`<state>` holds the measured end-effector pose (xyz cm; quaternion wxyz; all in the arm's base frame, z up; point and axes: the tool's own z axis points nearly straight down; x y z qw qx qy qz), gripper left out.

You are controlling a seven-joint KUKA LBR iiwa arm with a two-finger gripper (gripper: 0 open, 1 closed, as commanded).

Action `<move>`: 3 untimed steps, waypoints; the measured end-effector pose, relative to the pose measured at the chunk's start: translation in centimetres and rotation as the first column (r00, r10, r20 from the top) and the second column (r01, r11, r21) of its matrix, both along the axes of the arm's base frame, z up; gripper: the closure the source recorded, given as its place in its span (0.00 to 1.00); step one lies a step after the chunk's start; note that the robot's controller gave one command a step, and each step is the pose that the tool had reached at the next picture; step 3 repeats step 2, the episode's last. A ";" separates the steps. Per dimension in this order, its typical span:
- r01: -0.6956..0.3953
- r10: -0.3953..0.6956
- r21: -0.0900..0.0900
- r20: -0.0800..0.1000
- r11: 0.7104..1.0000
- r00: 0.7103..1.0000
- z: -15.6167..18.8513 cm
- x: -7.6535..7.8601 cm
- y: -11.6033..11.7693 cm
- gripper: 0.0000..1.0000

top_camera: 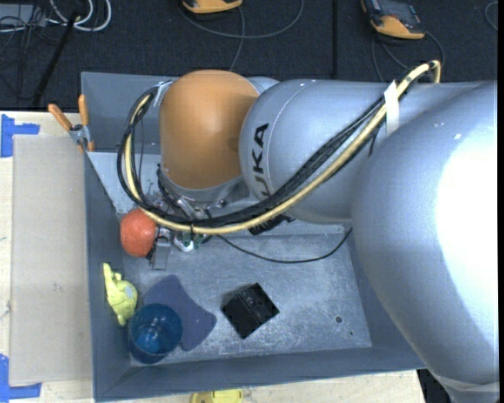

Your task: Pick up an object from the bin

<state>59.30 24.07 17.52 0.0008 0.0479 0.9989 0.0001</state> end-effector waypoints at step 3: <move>0.001 -0.001 -0.002 -0.007 1.000 1.000 4.6 -0.3 -0.8 1.00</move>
Offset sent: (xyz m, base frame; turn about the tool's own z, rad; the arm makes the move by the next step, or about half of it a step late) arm -0.0018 -0.0156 0.0857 0.0010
